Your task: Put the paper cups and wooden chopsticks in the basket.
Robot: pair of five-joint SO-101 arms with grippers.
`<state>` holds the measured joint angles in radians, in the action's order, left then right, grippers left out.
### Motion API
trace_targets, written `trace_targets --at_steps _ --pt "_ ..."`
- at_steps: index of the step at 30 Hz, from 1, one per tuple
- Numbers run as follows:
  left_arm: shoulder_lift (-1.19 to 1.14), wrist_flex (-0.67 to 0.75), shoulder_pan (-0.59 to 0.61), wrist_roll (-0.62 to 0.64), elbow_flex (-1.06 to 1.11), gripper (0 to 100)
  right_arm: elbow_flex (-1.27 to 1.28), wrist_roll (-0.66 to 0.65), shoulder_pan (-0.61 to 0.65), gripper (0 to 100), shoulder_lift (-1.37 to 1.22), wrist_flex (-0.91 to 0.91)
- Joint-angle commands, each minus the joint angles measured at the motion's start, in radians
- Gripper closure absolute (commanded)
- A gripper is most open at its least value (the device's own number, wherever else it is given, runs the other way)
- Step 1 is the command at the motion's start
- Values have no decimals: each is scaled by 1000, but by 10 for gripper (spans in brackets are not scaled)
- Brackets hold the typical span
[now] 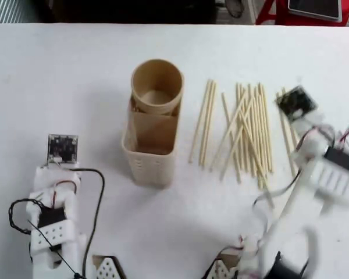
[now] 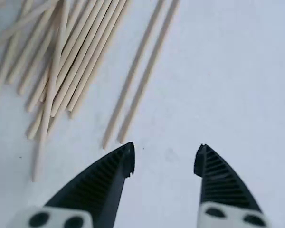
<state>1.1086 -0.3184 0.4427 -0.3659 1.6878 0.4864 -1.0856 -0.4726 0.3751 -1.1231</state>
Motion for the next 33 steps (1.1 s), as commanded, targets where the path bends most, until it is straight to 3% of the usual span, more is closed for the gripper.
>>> trace_targets --at_steps 1,10,22,28,33 --pt "16 -2 8 -12 -2 902 -235 -17 4 802 -291 12" --pt "16 -2 8 -12 -2 902 -434 -15 42 805 -717 13" --pt "16 -2 8 -12 -2 902 -551 141 81 809 -923 73" --pt "16 -2 8 -12 -2 902 -552 141 61 981 -926 73" --pt "16 -2 8 -12 -2 902 -552 140 42 985 -891 64"
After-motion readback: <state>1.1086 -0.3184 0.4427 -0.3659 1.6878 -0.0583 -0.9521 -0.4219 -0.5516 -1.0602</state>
